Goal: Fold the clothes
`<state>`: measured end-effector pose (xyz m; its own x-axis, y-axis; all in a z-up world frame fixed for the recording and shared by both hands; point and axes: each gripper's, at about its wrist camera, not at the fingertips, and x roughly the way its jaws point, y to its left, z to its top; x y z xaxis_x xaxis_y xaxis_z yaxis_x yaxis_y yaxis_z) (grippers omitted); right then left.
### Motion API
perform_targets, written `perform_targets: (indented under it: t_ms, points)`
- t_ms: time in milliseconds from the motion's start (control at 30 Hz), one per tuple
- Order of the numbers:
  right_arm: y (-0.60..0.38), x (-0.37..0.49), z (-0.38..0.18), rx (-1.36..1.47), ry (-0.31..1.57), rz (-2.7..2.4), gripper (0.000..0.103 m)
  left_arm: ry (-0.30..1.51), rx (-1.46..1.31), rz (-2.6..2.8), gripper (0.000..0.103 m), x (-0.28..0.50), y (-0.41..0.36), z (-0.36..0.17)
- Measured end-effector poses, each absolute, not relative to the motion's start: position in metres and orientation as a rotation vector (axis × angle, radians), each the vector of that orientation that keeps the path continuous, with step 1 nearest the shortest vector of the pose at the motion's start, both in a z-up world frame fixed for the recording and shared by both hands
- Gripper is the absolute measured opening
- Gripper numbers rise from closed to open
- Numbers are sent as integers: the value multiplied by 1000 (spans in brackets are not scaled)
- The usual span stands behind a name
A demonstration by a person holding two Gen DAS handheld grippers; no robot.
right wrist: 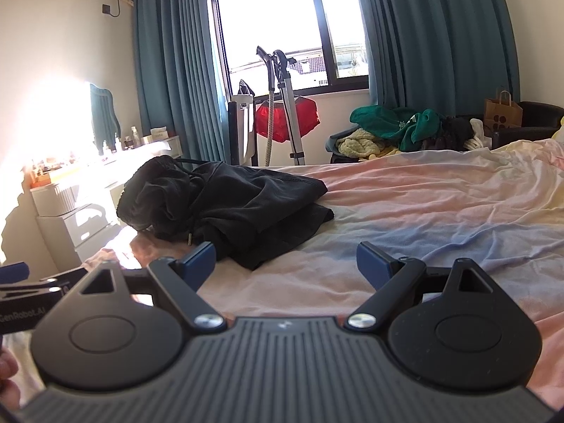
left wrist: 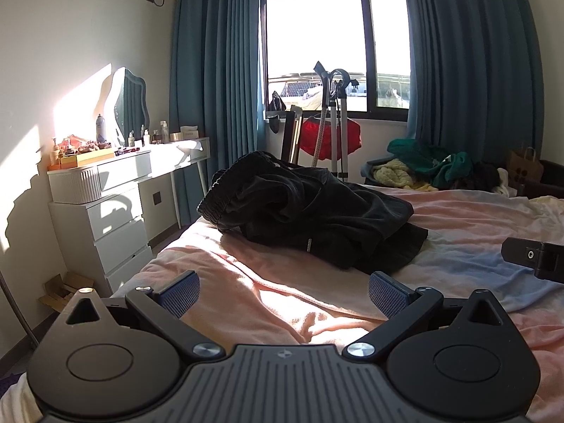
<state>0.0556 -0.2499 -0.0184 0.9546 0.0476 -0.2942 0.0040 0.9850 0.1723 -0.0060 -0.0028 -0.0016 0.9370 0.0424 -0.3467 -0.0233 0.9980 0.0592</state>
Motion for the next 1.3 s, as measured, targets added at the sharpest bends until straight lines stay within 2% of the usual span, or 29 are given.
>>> perform_targets:
  t_ms: [500,633,767,1000,1100,1300]
  points:
    - [-253,54,-15,191,310,9,89,409,8,66,103,2,1,-6]
    - [-255,56,-16,184,344,-16,89,496,-44,64,103,17,7,-12]
    - [-258,60,-19,181,390,-54,89,491,-53,112,100,40,11,-11]
    - [-270,70,-22,265,430,-11,89,427,99,89,98,125,-3,7]
    - [-274,79,-29,294,464,13,89,419,150,82,97,187,-4,15]
    - [-284,104,-48,350,528,23,89,394,83,144,92,307,19,46]
